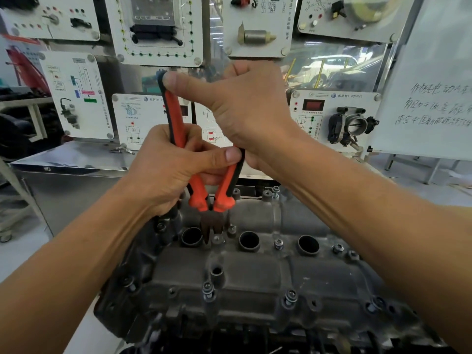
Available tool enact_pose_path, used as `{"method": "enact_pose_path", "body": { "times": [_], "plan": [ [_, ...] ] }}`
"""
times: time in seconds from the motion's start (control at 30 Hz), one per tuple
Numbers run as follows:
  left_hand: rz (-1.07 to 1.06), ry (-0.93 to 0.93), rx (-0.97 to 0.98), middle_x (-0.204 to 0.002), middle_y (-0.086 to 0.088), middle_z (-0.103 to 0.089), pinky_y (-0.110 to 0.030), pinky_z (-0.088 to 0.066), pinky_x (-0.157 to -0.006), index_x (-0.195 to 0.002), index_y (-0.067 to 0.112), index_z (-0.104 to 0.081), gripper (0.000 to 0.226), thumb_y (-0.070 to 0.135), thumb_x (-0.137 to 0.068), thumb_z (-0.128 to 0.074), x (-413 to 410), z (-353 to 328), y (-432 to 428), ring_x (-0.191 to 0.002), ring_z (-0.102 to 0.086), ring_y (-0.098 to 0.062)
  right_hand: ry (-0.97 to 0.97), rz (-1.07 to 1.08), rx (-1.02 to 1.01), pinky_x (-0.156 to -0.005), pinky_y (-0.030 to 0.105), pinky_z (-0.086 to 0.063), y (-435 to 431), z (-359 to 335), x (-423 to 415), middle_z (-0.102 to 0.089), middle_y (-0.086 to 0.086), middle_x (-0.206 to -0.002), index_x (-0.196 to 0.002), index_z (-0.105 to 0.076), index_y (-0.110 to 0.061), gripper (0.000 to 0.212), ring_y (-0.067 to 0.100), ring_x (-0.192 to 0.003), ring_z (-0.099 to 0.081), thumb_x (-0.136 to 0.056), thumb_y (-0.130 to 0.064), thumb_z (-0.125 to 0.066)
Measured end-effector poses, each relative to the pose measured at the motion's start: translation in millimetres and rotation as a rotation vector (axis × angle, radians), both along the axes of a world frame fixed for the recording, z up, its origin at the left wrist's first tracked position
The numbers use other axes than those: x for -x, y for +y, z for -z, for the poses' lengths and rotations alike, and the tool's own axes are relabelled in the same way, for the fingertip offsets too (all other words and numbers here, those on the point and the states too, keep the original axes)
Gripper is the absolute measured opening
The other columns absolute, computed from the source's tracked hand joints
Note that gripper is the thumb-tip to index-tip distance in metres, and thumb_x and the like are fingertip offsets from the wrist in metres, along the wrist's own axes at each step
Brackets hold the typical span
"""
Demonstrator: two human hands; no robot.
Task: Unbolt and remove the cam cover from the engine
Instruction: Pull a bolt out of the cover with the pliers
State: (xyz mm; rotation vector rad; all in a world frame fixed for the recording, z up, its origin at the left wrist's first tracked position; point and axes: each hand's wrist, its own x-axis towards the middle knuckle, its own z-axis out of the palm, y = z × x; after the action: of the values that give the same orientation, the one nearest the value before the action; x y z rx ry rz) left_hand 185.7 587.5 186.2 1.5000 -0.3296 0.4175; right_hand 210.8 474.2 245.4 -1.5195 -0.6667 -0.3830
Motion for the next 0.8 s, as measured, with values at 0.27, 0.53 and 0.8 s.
{"method": "enact_pose_path", "body": {
  "times": [0.27, 0.53, 0.8],
  "plan": [
    [-0.042, -0.029, 0.127, -0.060, -0.006, -0.070, -0.038, -0.061, -0.063, -0.046, 0.023, -0.040, 0.051, 0.014, -0.054, -0.090, -8, 4, 5, -0.065, -0.075, -0.028, 0.046, -0.031, -0.107, -0.041, 0.022, -0.024, -12, -2, -7, -0.021, -0.006, -0.047, -0.055, -0.025, -0.022, 0.067, 0.014, -0.043, -0.021, -0.070, -0.023, -0.090],
    [0.254, 0.054, 0.066, -0.107, -0.024, -0.073, -0.042, -0.060, -0.082, -0.051, 0.018, -0.055, 0.037, 0.032, -0.063, -0.087, -1, -5, 6, -0.105, -0.070, -0.041, 0.083, -0.027, -0.230, -0.045, 0.024, -0.023, -13, 0, -7, -0.021, -0.003, -0.049, -0.055, -0.025, -0.022, 0.065, 0.016, -0.047, -0.019, -0.075, -0.018, -0.087],
    [0.515, 0.246, 0.030, -0.109, -0.031, -0.069, -0.051, -0.053, -0.097, -0.048, 0.015, -0.049, 0.037, 0.032, -0.068, -0.075, 1, -16, 14, -0.112, -0.065, -0.047, 0.044, -0.023, -0.256, -0.044, 0.022, -0.020, -12, 3, -6, -0.019, -0.004, -0.050, -0.055, -0.024, -0.022, 0.064, 0.017, -0.048, -0.017, -0.077, -0.013, -0.084]
  ]
}}
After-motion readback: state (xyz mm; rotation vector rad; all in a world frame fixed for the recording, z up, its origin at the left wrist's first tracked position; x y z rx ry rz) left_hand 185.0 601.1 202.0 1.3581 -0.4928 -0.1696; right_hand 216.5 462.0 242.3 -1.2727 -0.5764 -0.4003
